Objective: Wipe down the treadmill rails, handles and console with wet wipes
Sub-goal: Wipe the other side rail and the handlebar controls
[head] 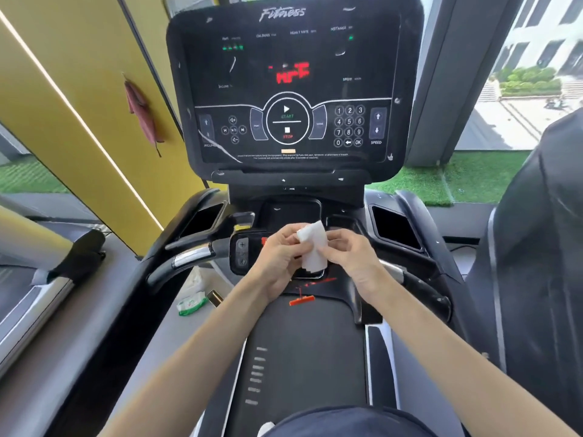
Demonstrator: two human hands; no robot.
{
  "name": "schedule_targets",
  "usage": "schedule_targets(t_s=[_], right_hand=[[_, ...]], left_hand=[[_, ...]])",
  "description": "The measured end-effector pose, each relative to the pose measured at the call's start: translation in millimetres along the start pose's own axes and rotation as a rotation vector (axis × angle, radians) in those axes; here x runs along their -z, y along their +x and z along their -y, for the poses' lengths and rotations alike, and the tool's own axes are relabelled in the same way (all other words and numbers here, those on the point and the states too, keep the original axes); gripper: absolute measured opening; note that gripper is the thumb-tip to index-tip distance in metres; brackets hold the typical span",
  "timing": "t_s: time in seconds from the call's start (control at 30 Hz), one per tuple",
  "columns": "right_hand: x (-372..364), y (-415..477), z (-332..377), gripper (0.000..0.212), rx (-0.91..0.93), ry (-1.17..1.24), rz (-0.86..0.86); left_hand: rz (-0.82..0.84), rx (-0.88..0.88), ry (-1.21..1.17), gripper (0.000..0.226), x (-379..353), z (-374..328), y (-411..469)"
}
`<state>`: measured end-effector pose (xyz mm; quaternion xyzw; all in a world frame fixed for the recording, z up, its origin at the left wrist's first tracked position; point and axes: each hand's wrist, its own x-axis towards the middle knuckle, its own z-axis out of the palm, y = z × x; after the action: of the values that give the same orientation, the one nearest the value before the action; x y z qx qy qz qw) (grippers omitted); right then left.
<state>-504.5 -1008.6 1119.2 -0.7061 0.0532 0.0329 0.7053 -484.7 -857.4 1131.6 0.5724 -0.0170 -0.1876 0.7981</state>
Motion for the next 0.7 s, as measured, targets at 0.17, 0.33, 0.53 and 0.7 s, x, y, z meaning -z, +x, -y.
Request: schedule_targets(t_s=[0.17,0.33,0.53,0.7], right_hand=[[-10,7,7,0.017,-0.02,-0.105,-0.032],[-38,25,28,0.019,-0.065,-0.166,-0.04],[-77,62,53,0.02,-0.182,-0.105,-0.117],[-90,86,51,0.031,-0.287,-0.013,-0.217]], left_hand=[[-0.023,0.008,0.312,0.026,29,-10,-4],[-0.063,0.002,0.442,0.017,67,-32,-4],[-0.19,0.032,0.497,0.019,114,-61,13],[-0.237,-0.043,0.555,0.016,125,-67,24]])
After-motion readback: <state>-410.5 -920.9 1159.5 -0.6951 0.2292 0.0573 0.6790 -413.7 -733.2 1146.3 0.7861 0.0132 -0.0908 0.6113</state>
